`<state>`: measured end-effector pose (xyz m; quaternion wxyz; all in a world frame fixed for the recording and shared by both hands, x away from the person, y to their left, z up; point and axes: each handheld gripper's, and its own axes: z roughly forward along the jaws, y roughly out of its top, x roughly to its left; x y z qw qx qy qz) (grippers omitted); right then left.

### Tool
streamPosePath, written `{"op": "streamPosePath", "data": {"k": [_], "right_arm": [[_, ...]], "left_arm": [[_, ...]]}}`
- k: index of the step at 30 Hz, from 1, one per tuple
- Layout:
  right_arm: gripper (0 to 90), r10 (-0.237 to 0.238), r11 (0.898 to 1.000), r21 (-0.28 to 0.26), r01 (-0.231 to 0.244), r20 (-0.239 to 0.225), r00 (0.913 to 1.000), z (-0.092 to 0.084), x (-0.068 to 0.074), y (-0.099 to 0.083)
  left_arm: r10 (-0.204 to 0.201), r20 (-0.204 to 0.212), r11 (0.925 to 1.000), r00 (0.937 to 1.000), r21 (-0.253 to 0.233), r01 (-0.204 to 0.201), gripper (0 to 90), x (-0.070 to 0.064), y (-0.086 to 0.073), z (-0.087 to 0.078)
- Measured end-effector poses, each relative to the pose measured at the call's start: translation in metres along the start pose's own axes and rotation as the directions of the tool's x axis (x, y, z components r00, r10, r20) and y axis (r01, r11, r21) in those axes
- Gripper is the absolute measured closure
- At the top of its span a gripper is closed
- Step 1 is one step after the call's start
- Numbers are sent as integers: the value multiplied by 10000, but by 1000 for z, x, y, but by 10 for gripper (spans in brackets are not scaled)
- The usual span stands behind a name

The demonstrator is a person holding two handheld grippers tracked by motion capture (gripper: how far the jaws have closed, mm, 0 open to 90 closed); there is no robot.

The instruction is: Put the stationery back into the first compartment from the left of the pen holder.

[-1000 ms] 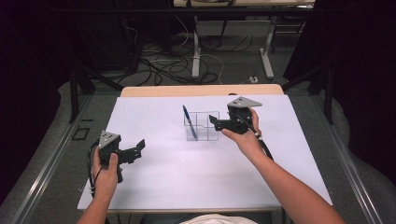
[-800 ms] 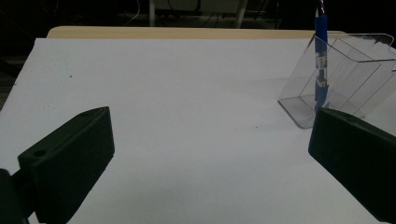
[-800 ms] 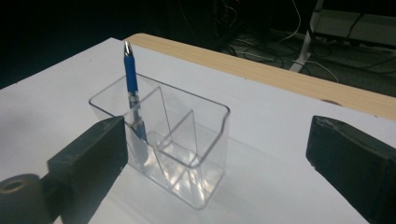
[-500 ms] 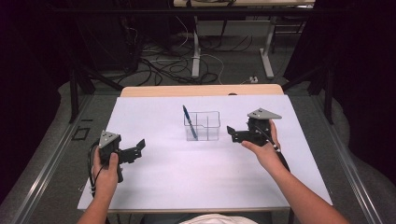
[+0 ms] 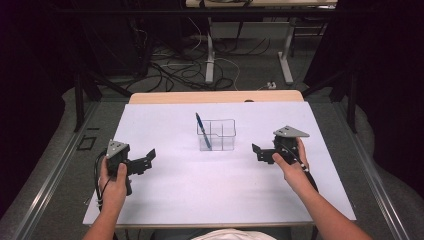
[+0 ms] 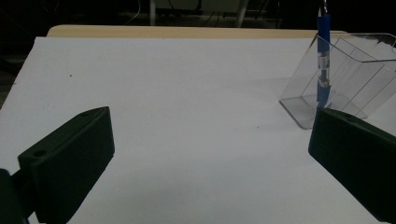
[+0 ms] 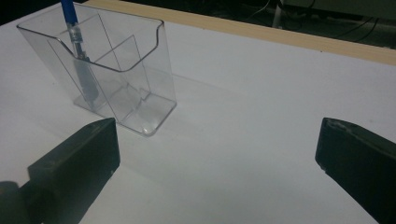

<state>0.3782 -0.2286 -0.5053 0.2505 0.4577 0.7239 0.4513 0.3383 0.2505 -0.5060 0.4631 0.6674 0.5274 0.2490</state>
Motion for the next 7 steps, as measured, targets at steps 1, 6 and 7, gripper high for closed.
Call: {"op": "streamPosePath", "data": {"k": [1,6,7], "right_arm": [[0,41,10000,67,-42,7,10000,0,0,-1],[0,93,9998,164,-97,229,9997,2,-7,-4],[0,134,9997,210,-138,180,9997,2,-9,-5]], "left_arm": [[0,4,10000,10000,-3,0,2,0,0,0],[-15,-5,10000,10000,-6,15,2,1,0,1],[-20,-14,10000,10000,1,20,2,1,0,1]]}}
